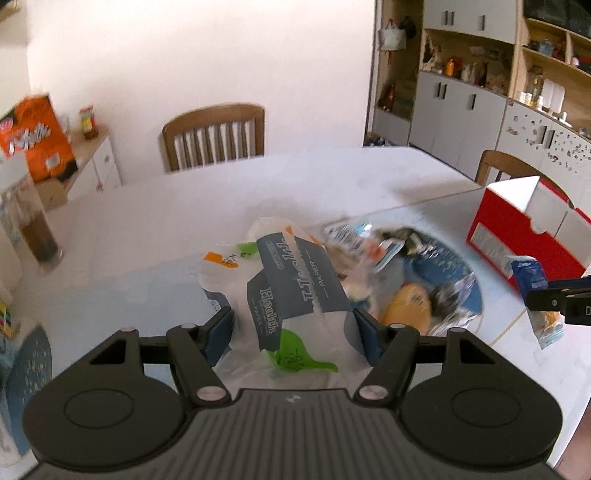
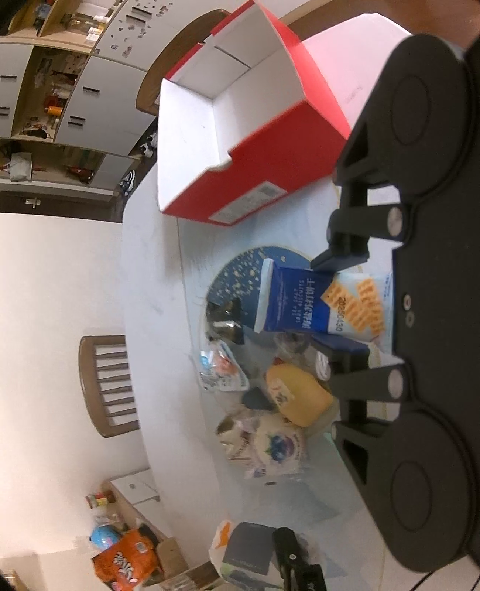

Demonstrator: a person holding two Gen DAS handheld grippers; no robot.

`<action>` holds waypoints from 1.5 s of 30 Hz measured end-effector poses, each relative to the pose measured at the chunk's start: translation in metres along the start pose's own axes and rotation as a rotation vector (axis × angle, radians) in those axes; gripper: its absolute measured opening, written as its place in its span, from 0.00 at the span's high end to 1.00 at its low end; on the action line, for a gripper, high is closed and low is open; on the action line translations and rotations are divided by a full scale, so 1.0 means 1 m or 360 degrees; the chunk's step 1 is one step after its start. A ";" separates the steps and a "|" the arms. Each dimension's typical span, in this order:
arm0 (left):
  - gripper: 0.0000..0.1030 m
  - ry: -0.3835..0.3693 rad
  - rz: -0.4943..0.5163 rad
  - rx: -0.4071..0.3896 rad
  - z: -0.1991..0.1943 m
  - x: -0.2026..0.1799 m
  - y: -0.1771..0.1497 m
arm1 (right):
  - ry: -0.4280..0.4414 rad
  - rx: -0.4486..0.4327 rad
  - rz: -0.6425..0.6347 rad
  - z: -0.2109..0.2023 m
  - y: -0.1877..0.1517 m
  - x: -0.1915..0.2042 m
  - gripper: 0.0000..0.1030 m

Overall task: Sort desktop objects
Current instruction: 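Carry the white bag in left tool while right tool carries crackers into red box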

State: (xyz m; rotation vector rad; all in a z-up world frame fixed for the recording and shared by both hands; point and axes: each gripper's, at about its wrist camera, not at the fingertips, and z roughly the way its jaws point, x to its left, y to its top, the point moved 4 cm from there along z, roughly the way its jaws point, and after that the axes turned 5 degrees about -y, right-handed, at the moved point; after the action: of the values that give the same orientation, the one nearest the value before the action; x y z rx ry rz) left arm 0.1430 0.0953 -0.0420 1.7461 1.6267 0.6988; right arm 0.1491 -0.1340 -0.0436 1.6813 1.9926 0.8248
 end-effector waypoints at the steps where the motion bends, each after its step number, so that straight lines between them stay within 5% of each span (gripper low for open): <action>1: 0.33 0.0004 0.0006 -0.0018 -0.002 -0.006 0.004 | 0.0013 -0.0002 -0.0002 -0.002 0.003 -0.004 0.65; 27: 0.33 -0.0087 0.0238 -0.0081 0.030 -0.200 0.092 | 0.0203 -0.0016 -0.0072 -0.002 0.067 -0.149 0.65; 45: 0.33 -0.0367 0.0385 0.0047 0.078 -0.313 0.121 | 0.0162 0.0018 -0.0029 0.020 0.071 -0.246 0.65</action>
State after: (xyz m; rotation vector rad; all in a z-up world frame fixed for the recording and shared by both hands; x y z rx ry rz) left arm 0.2519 -0.2270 0.0130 1.9859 1.2913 0.5596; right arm 0.2623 -0.3639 -0.0280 1.6556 2.0799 0.9111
